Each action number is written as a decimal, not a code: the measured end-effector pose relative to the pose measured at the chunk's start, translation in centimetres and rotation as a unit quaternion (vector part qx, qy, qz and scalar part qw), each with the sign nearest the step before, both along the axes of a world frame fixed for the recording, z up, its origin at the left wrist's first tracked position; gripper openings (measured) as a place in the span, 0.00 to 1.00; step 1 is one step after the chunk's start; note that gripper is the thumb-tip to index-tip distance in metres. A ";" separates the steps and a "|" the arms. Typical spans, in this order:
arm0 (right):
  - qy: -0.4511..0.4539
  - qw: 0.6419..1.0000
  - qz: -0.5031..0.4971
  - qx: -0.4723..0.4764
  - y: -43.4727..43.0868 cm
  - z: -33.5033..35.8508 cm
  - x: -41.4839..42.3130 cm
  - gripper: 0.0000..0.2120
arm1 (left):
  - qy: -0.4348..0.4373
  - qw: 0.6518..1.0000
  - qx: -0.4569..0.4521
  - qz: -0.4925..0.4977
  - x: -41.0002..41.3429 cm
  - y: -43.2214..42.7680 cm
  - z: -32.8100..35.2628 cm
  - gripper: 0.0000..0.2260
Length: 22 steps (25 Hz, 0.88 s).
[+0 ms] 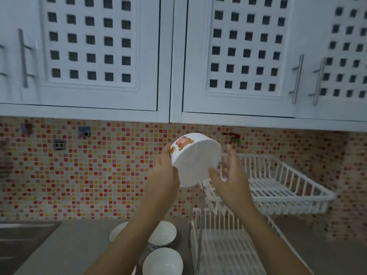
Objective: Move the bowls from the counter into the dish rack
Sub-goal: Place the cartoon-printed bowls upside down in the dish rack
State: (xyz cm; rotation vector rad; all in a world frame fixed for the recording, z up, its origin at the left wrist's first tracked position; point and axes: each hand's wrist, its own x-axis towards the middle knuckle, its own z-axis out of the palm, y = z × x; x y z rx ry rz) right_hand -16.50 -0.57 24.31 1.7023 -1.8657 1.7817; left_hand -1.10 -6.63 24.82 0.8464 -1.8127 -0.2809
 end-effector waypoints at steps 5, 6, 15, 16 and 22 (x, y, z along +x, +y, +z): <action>0.215 0.969 -0.121 -0.002 0.1 4.4 -7.2 0.29 | -0.215 0.954 -0.196 0.066 -6.8 -0.5 4.2 0.33; 0.218 0.968 -0.128 -0.002 -0.2 4.6 -8.8 0.28 | -0.232 0.947 -0.215 0.059 -8.0 -1.0 4.6 0.33; 0.211 0.968 -0.090 0.100 -4.8 2.6 -21.5 0.33 | -0.205 0.943 0.101 -0.243 -17.7 -7.8 4.9 0.40; 0.212 0.968 -0.070 0.118 -5.4 2.1 -22.3 0.35 | -0.190 0.930 0.149 -0.276 -18.2 -8.5 4.5 0.41; 0.076 0.931 0.196 0.299 -7.3 0.4 -27.5 0.50 | -0.142 0.885 0.291 -0.334 -21.3 -10.4 2.3 0.32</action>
